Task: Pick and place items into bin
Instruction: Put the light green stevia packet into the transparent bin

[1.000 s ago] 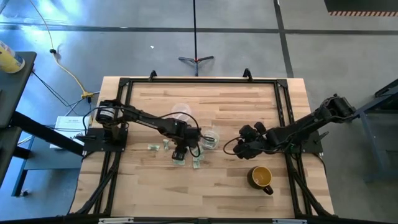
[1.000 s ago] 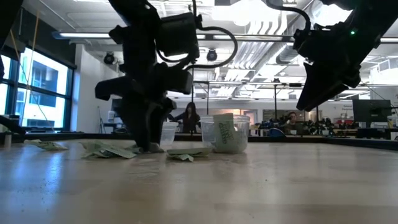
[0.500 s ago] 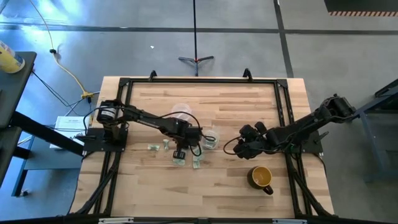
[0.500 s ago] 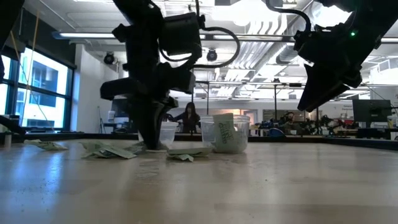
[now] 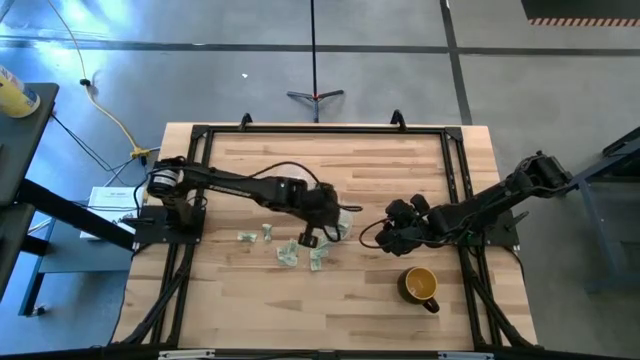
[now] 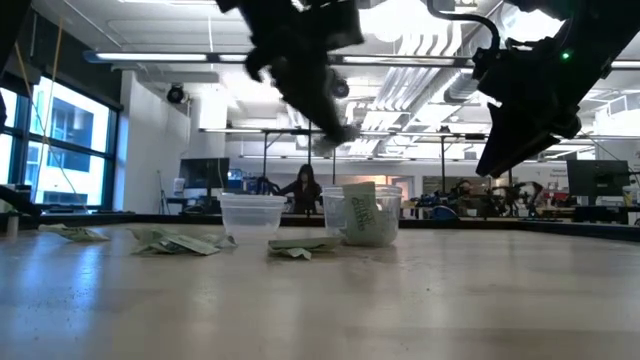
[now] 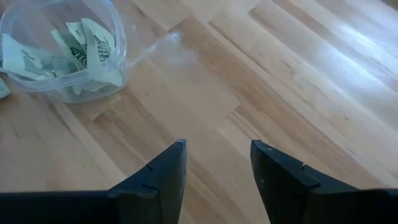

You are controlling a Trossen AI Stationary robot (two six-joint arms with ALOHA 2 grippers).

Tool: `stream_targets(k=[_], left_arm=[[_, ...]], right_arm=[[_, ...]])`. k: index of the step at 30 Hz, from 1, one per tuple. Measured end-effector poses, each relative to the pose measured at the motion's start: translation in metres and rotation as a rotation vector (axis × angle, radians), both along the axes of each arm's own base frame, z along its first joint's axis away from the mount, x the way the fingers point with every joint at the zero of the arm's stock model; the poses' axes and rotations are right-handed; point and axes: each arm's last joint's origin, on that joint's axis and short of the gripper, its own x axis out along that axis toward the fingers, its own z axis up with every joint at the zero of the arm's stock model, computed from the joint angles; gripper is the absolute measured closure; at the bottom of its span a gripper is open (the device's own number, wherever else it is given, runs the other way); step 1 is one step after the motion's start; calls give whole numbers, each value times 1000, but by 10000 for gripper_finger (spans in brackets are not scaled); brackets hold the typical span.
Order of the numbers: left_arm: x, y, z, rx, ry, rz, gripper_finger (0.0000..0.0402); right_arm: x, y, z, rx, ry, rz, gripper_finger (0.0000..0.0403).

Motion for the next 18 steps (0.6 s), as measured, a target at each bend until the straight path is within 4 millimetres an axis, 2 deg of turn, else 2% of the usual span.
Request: stream_targets(k=[4, 9, 11, 16, 18], left_arm=[[12, 1, -19, -26, 3, -53, 369], [27, 3, -38, -49, -31, -78, 378], [29, 3, -49, -40, 1, -90, 377], [37, 2, -60, -32, 9, -103, 360], [32, 3, -67, -13, 75, -92, 360]], right_arm=[[0, 0, 0, 9, 2, -5, 233], [-1, 0, 0, 16, 3, -24, 233], [-2, 0, -1, 24, 8, -24, 233], [-2, 1, -1, 60, 11, -29, 233], [-2, 1, -1, 64, 10, -32, 233]])
